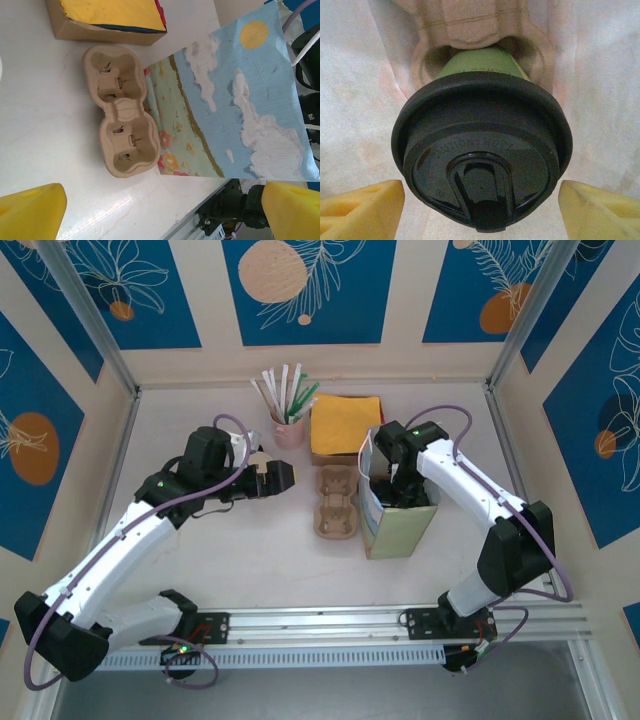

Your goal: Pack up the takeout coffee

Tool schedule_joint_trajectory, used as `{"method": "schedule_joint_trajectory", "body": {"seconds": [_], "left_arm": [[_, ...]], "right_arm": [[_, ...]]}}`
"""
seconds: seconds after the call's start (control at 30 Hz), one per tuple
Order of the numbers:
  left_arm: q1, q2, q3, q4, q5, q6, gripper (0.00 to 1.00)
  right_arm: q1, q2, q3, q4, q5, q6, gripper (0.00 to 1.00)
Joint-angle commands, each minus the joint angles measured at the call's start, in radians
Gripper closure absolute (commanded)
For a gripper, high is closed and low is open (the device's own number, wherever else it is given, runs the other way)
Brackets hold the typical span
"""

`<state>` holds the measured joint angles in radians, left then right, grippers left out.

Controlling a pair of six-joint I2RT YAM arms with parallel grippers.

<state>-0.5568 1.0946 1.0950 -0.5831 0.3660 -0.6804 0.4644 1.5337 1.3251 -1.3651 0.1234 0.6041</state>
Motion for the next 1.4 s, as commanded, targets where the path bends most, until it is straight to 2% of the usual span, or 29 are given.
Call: {"method": "schedule_joint_trajectory", "body": {"seconds": [0.0, 0.67, 1.37], "left_arm": [[0.005, -0.006, 0.021, 0.02, 0.024, -0.005, 0.0], [0.006, -0.028, 0.033, 0.005, -0.018, 0.006, 0.0], [0.006, -0.038, 0.028, -0.001, -0.015, 0.005, 0.0]], "right_arm": [[0.007, -0.026, 0.027, -0.037, -0.002, 0.017, 0.19], [0.012, -0.04, 0.029, -0.048, 0.006, 0.026, 0.19], [0.02, -0.066, 0.037, -0.064, 0.01, 0.042, 0.19]]}}
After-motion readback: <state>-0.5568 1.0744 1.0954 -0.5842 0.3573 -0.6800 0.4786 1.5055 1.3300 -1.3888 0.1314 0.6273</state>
